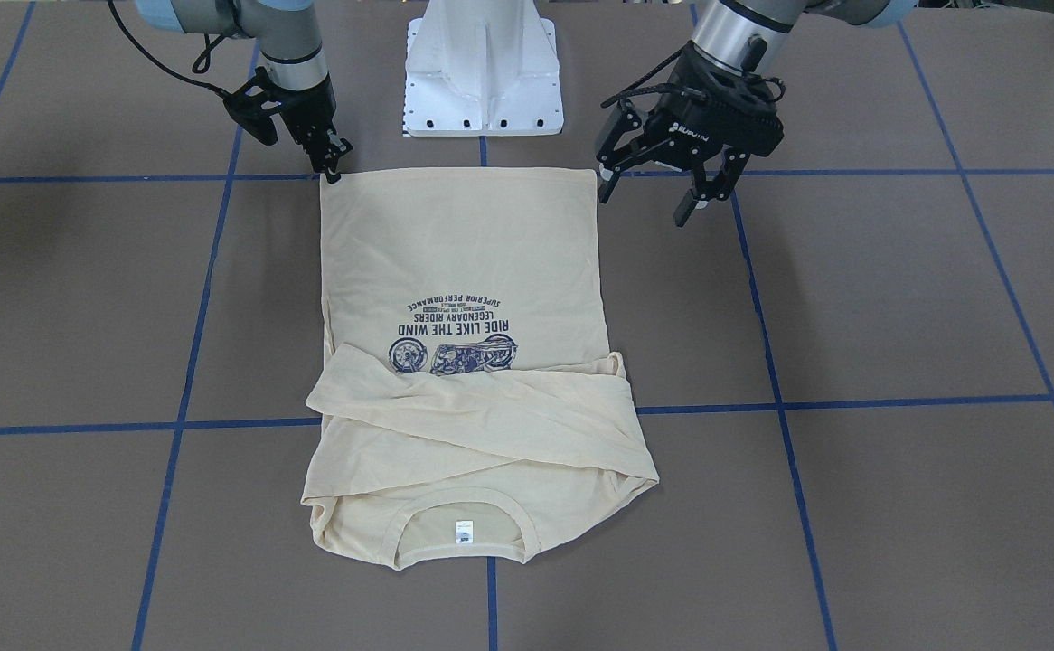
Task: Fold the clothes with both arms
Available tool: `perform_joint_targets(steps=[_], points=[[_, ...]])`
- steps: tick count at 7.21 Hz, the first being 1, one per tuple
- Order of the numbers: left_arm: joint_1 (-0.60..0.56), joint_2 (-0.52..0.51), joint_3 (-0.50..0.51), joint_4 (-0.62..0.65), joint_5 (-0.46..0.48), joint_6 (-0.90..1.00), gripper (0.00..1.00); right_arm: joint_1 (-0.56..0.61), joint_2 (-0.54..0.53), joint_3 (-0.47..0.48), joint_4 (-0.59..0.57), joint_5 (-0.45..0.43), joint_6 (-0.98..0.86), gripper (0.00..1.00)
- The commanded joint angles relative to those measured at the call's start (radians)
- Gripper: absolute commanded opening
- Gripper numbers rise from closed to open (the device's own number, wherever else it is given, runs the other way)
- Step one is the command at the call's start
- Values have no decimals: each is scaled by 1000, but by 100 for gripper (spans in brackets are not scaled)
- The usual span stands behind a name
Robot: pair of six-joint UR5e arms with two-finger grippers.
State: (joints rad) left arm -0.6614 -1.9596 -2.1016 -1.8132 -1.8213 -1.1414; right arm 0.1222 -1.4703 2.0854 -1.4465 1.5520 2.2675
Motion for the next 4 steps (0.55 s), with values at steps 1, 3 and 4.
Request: perform_joint_targets(steps=[1, 3, 4], points=[[0, 1, 0, 0, 3, 0, 99, 4, 1, 7, 0, -1, 1, 30], [0, 1, -2, 6, 13, 0, 99, 4, -2, 5, 0, -3, 6, 24], [0, 1, 0, 6, 13, -1, 99, 4, -10, 5, 0, -4, 6, 24]])
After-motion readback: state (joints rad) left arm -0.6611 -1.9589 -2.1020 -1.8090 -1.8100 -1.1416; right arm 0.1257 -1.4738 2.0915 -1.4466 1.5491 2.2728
